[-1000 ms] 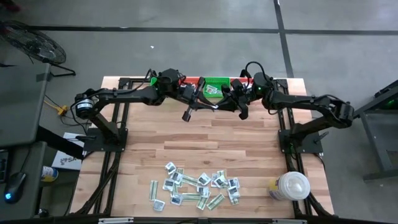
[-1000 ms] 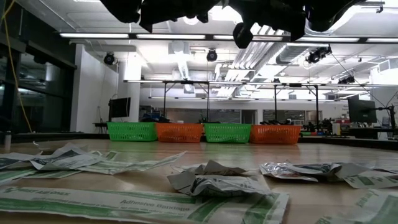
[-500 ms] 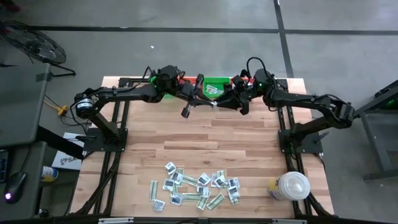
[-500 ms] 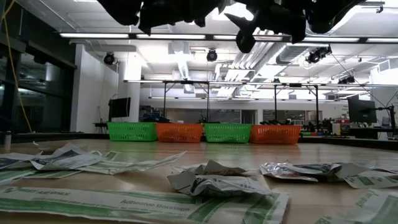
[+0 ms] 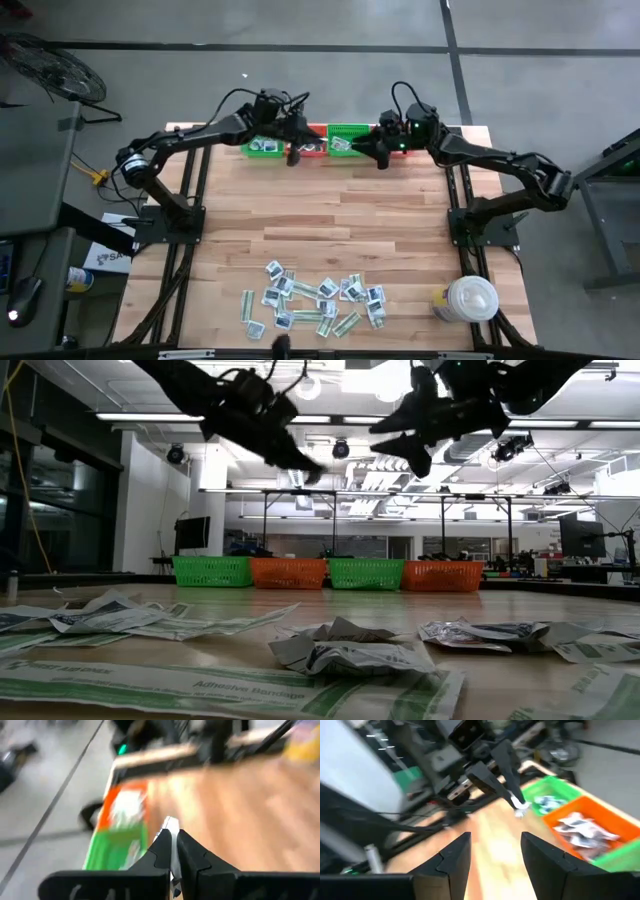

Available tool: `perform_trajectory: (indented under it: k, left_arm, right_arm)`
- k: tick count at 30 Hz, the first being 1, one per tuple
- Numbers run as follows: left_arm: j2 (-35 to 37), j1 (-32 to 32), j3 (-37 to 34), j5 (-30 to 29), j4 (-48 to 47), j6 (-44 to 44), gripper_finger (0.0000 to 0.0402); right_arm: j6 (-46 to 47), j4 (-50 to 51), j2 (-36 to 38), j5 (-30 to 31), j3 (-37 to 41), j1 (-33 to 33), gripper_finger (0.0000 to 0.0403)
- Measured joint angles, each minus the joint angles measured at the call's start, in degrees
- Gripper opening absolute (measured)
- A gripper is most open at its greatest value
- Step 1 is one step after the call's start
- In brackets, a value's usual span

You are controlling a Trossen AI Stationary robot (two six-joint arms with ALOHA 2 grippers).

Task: Pick & Place First Aid Supplies
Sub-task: Put the gray towelette pack in the left orange bin

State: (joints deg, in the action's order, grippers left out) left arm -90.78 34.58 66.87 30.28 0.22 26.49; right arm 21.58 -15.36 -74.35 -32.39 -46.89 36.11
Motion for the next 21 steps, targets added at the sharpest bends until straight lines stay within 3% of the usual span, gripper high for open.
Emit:
perform_trajectory:
  k: [6, 11, 16, 21]
  left_arm:
    - [-0.47, 2.34, 0.0, -13.13, -5.44, 1.27, 0.0003]
    - [-2.84, 2.7, 0.0, -23.69, -6.89, -8.31, 0.0007]
    - [-7.37, 2.66, 0.0, -26.46, -7.56, -15.65, 0.0012]
    - [-11.4, 3.05, 0.0, -28.77, -6.97, -18.4, 0.0013]
  right_arm:
    - [-1.17, 2.99, 0.0, 7.7, 0.0, 0.31, 0.0165]
    - [1.46, 3.69, 0.0, 15.96, 0.0, 0.27, 0.0163]
    - [3.85, 3.7, 0.0, 22.09, 0.0, 0.25, 0.0156]
    - [3.9, 3.72, 0.0, 22.85, 0.0, 0.25, 0.0149]
